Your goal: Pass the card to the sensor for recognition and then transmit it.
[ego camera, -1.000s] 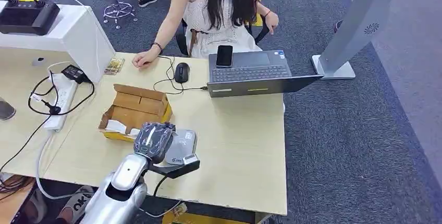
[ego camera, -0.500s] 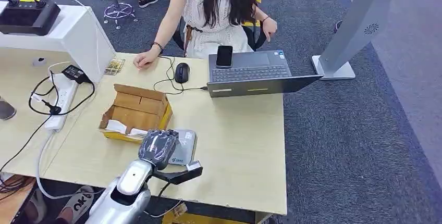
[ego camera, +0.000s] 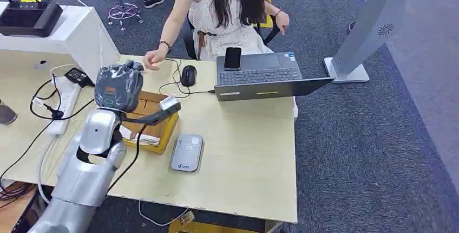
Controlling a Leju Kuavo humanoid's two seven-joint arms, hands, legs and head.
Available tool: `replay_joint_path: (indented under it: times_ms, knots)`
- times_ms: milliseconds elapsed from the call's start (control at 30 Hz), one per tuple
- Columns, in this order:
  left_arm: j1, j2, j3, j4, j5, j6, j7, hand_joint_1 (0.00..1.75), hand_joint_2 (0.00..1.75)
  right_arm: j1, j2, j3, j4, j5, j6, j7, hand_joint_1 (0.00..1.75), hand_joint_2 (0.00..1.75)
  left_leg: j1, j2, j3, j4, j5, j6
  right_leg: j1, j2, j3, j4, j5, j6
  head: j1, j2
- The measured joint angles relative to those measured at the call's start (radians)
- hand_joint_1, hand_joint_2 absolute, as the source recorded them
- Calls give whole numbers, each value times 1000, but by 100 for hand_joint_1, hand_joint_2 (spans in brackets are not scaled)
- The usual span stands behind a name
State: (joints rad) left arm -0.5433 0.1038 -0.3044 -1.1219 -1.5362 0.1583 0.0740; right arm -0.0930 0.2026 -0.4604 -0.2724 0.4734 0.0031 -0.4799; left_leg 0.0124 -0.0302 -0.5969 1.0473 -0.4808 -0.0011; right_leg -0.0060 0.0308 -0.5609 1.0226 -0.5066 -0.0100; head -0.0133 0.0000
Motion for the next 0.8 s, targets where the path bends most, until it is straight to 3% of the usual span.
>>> replay_joint_path:
  times_ms: [200,400,433,667,800]
  knots:
    - [-130,41,49,82,0,-71,52,175,175,-1,0,0,3,-2,18,16,0,0,0,0,0,0,1,-1,0,1,-1,1,0,-1,0,0]
    - [-165,51,67,132,-1,-64,73,175,175,-1,0,-1,3,-4,28,16,0,0,0,0,0,0,1,-1,0,1,-1,0,0,-1,0,0]
    - [-165,53,67,138,-1,-62,73,0,175,-1,0,-1,3,-4,28,16,0,0,0,0,0,0,1,-1,0,1,-1,0,0,-1,0,0]
    - [-159,59,83,150,0,-2,88,0,175,0,0,-2,3,-4,29,16,0,0,0,0,-1,0,1,-1,0,1,-1,0,0,-1,0,0]
    - [-142,57,94,143,0,9,59,0,175,0,0,-3,3,-4,29,16,0,0,0,1,0,0,1,-1,0,1,-1,0,0,-1,0,0]
